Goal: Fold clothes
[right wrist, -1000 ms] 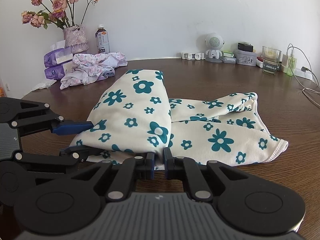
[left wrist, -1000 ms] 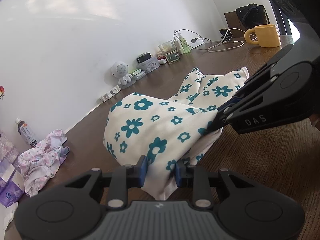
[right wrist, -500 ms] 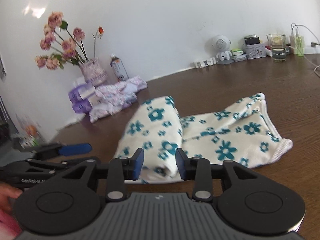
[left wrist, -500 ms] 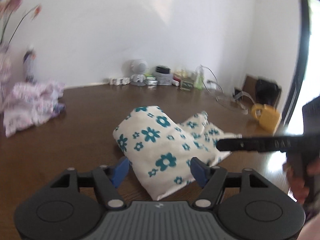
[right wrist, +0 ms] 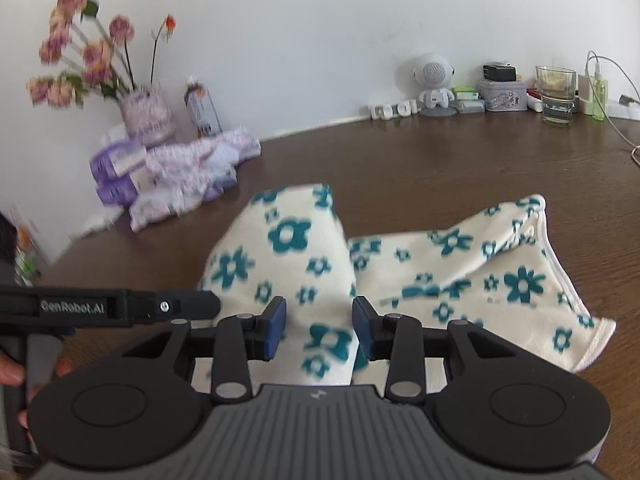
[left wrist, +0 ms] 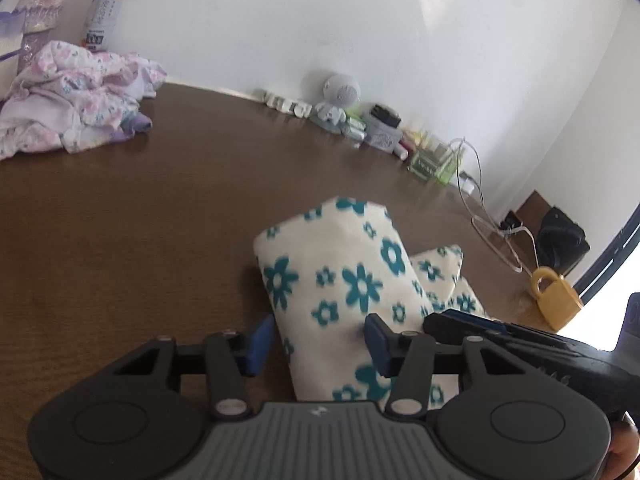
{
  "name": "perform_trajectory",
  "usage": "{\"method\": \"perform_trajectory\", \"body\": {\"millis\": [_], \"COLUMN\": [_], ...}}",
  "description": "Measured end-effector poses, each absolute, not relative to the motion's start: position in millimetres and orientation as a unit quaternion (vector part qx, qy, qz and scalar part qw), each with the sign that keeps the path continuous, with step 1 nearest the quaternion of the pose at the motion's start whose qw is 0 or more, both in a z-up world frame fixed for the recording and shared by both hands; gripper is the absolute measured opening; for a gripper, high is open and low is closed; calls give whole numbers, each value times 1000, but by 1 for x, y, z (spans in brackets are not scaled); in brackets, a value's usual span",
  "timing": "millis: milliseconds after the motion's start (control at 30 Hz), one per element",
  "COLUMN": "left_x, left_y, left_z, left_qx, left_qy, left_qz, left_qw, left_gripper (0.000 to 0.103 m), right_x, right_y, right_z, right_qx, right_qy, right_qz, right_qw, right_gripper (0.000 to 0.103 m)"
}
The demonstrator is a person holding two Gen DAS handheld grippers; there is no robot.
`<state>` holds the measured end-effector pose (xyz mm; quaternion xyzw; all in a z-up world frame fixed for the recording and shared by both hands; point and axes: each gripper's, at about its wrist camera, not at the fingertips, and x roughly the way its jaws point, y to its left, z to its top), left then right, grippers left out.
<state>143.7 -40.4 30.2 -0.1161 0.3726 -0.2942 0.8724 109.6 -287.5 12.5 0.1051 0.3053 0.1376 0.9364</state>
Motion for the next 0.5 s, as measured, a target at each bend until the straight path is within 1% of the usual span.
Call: {"method": "perform_trajectory", "body": {"millis": [133, 233, 367, 400, 433, 500], "left_x": [168, 188, 198, 197, 197, 197], "left_y": [-45, -48, -50, -51, -52, -51], "left_z": [41, 40, 31, 29, 28, 25], "left_qx": [-119, -149, -166, -164, -162, -160], "left_qy": [364, 379, 390, 389, 389, 391], "left_qz": [-276, -274, -273, -274, -274, -274], "left_qw": [881, 871, 863, 864, 865, 864], "left_gripper": [52, 52, 45, 43, 41, 40], "right_x": [146, 182, 212, 215, 216, 215], "right_y": [-305, -310, -306, -303, -301, -298], "right_z": [30, 29, 14, 10, 6, -1], "right_qx": [149, 192, 220, 217, 207, 189], "right_qy": [294, 315, 355, 360, 363, 367], "right_qz": [136, 130, 138, 135, 126, 110], "right_qw": [934, 920, 898, 897, 900, 904], "right_gripper": [40, 39, 38, 35, 34, 35]}}
